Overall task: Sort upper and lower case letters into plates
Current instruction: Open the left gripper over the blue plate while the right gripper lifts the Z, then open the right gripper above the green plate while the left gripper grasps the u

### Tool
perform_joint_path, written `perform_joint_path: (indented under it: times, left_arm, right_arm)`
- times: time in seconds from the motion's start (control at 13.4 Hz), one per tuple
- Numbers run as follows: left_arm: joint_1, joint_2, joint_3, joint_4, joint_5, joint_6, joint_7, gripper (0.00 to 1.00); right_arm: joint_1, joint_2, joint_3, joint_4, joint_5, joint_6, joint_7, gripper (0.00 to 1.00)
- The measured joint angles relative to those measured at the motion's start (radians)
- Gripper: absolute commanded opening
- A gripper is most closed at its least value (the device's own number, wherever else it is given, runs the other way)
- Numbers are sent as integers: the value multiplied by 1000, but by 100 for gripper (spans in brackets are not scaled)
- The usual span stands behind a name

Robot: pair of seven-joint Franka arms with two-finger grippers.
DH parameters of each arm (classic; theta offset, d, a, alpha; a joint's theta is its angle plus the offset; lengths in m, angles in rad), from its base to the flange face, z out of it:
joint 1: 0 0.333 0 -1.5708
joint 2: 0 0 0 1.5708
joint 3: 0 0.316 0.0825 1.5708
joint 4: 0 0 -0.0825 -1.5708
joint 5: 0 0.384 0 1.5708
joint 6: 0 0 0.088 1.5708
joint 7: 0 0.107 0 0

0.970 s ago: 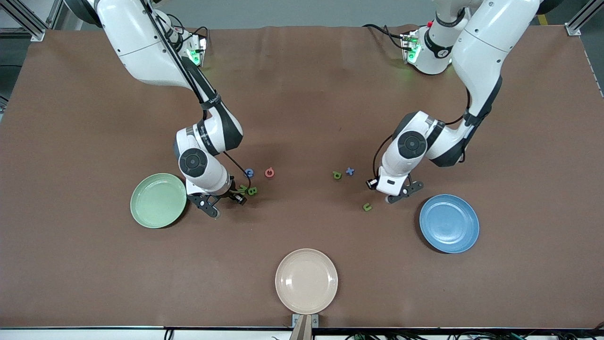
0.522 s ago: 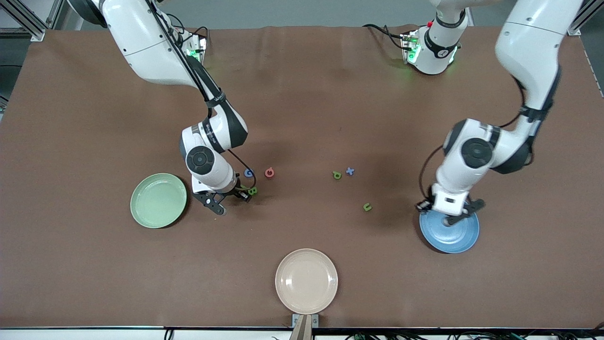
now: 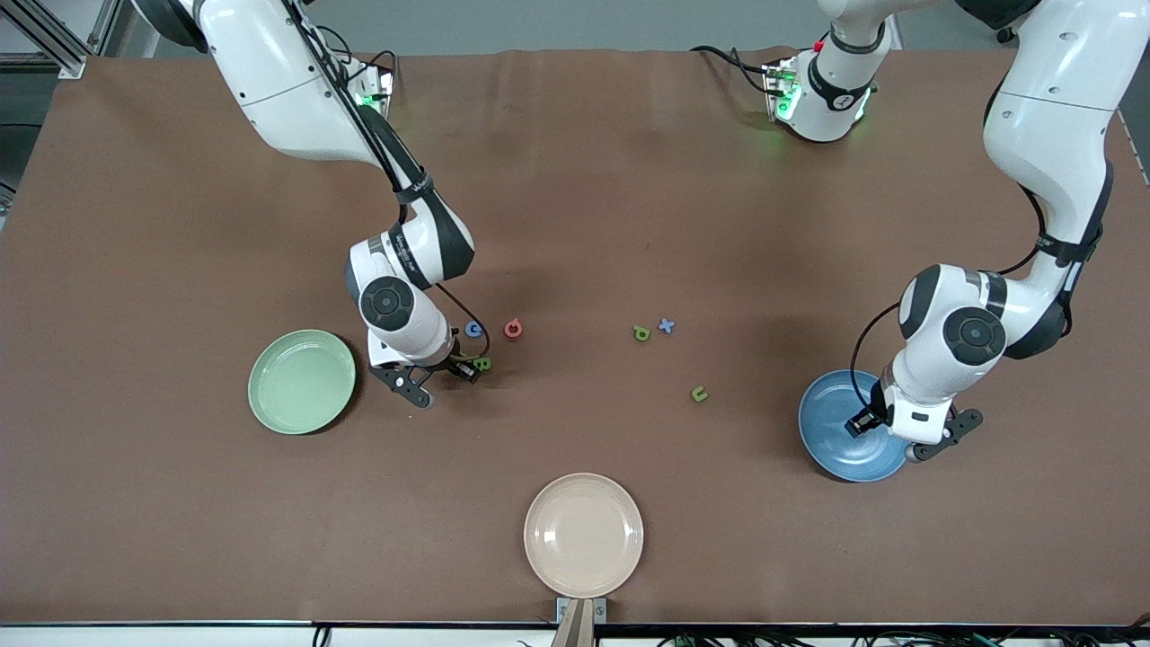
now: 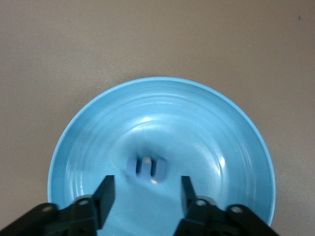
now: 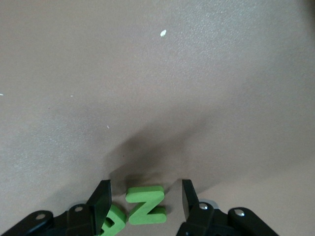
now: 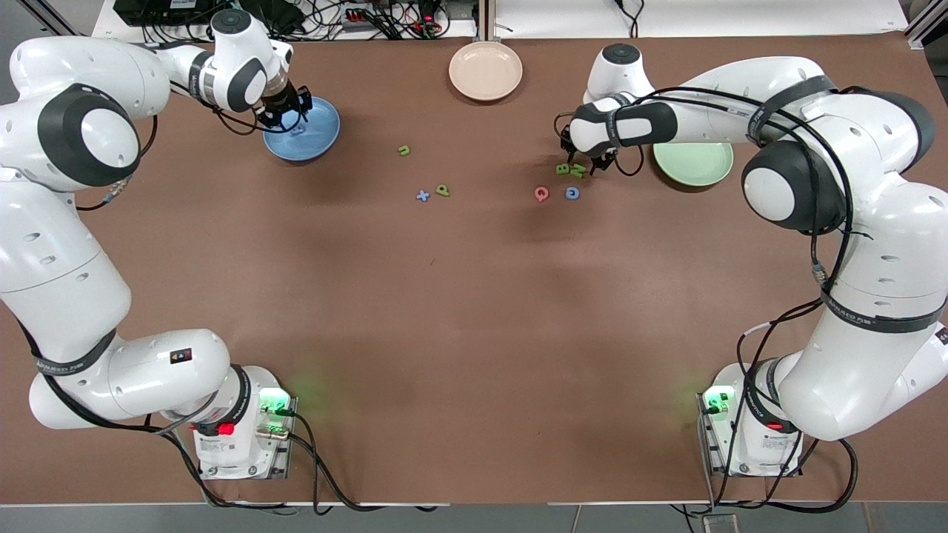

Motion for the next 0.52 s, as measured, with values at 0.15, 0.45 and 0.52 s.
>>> perform_joint_path:
  times: [0.15,0.45,0.52]
  left_arm:
    - [-3,-3,-2,13,0,-29,-6,100]
    - [-29,-26,-83,32,0,-79,-168,100]
    - [-52,-26,-100,35,0,-81,-216,100]
  right_arm:
    - [0,0,0,0,0,-1,0,65]
    - [3,1,2,0,-1,-8,14,24]
    - [4,1,2,0,-1,-11,16,11]
